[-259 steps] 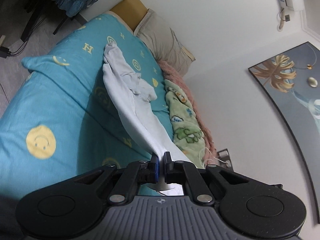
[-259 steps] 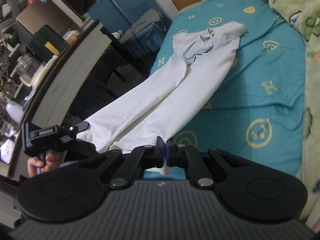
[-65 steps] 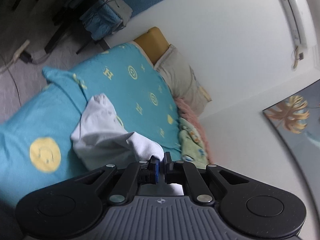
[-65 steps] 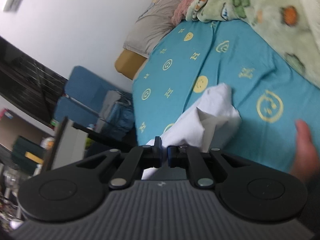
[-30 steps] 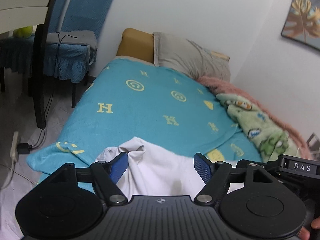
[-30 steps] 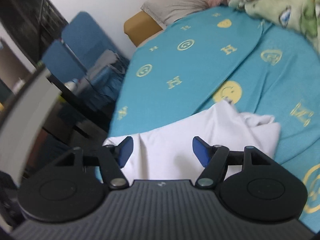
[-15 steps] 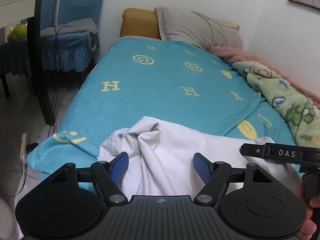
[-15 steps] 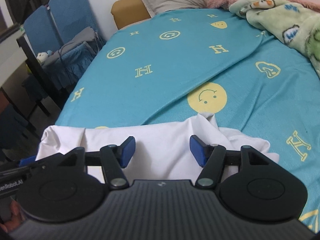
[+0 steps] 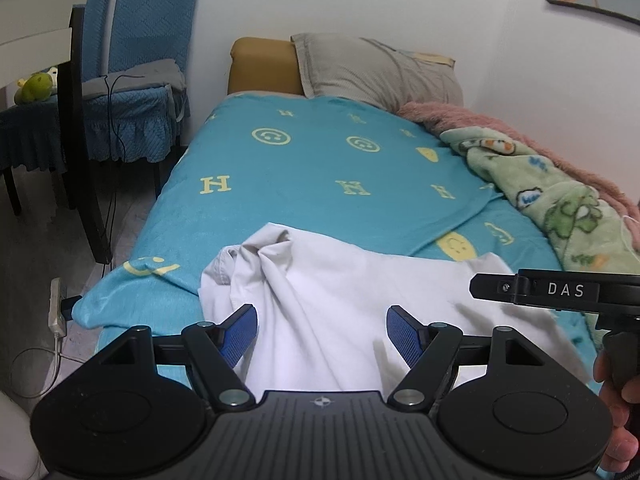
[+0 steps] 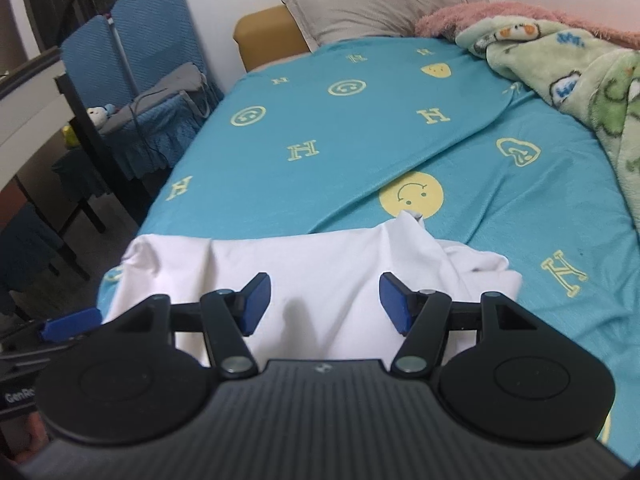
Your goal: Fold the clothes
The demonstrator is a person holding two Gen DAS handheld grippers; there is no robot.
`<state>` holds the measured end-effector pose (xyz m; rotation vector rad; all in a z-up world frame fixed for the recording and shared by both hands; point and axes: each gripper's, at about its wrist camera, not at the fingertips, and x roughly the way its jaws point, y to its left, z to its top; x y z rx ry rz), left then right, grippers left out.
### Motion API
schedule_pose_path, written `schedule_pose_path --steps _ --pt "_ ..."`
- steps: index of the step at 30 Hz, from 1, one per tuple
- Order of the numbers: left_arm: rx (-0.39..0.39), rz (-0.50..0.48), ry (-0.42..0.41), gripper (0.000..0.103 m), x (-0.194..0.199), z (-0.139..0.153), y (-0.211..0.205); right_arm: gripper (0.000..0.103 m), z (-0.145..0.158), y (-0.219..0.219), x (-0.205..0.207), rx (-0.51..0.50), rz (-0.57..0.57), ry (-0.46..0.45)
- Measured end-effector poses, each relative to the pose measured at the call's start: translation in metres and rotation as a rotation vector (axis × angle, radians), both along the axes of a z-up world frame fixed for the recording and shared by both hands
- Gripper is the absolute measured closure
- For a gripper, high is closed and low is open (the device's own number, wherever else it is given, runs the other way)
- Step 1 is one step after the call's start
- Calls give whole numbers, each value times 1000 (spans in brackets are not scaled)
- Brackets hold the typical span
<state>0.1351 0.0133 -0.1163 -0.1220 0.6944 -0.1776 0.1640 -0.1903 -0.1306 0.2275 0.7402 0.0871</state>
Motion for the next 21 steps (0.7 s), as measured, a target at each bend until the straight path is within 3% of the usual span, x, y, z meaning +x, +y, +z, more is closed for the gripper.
schedule_pose_path --steps 5,11,16,21 --pt "21 -5 -2 29 -22 5 -9 40 9 0 -22 -19 -9 13" --pt "49 10 31 29 -36 -3 -11 41 -7 -1 -35 -9 -58 115" --pt "76 16 66 29 -34 -13 -13 41 -16 6 -37 -54 -54 144" --pt "53 31 98 29 -32 -20 -9 40 -9 -8 -43 48 -130 156"
